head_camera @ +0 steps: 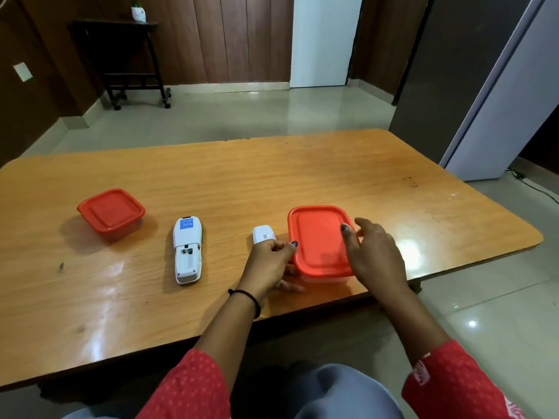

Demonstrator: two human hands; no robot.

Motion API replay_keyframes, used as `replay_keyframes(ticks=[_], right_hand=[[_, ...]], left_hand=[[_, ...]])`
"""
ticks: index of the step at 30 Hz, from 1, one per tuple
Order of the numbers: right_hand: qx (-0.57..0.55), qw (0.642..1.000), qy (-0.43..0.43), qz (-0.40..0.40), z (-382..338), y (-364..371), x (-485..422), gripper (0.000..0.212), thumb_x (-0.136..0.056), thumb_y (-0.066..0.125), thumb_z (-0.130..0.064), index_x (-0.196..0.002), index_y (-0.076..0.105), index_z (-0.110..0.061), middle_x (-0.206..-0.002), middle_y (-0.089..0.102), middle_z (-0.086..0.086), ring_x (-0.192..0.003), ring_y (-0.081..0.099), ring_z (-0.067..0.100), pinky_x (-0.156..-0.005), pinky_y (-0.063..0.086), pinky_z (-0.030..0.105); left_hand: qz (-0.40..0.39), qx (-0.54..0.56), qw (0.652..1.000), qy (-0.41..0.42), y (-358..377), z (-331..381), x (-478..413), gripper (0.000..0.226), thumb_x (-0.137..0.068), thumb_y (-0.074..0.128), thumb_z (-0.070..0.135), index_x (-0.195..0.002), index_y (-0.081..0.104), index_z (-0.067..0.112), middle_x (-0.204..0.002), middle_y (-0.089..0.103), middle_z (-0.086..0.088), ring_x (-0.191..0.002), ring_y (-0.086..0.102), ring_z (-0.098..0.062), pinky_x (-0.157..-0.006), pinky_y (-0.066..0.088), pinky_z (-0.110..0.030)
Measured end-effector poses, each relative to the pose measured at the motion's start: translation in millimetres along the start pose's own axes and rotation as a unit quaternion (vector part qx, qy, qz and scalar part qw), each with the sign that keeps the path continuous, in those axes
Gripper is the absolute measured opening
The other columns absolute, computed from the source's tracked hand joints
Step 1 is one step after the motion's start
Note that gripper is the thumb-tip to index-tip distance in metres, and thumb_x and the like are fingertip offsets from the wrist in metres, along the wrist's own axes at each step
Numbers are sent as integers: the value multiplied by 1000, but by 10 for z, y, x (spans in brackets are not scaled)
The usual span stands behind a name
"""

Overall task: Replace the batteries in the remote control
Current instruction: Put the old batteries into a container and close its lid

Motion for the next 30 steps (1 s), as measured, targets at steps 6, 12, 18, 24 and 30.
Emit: replay_keyframes(ticks=[6,12,18,24,30], right_hand=[[-215,972,81,-58,298,258,-109,46,-100,32,-39,-75,58,-9,-63,50,4,-54,43,16,-50,33,27],[-206,978,39,10,318,360,-108,41,-98,41,-34,-81,66,-7,-69,65,14,-60,59,30,-53,47,37],[-226,974,4,28,331,317,-23,35,-100,39,-28,-83,66,-14,-64,61,3,-55,55,18,-48,43,26],[-328,942,-50,51,192,85,320,36,-99,38,-32,-76,63,-21,-63,59,1,-52,52,6,-45,42,21],[-278,959,-47,-8,5,-98,345,37,-98,35,-43,-77,60,-24,-64,57,-6,-57,53,12,-51,42,27]], left_hand=[[-15,0,1000,-13,45,3,-26,30,-97,47,24,-110,52,-3,-86,61,-12,-52,68,-14,-46,57,-34],[-26,0,999,-22,48,-7,-40,27,-98,46,23,-108,53,-1,-95,60,-14,-55,70,-17,-53,60,-40],[20,-75,997,10,118,16,30,30,-96,46,29,-102,52,1,-80,56,-7,-48,64,-16,-71,59,-50],[44,13,997,63,48,280,60,52,-88,44,61,-120,50,20,-106,65,-4,-92,66,-22,-71,57,-39],[15,170,984,40,56,385,152,54,-84,48,63,-109,65,18,-98,74,-9,-82,71,-24,-62,58,-38]])
Point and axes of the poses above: each hand's wrist, its own x-axis away from the middle knuckle, its own y-axis out of the palm, z = x × y, the point moved 2 cm from there along -x, towards the middle knuckle
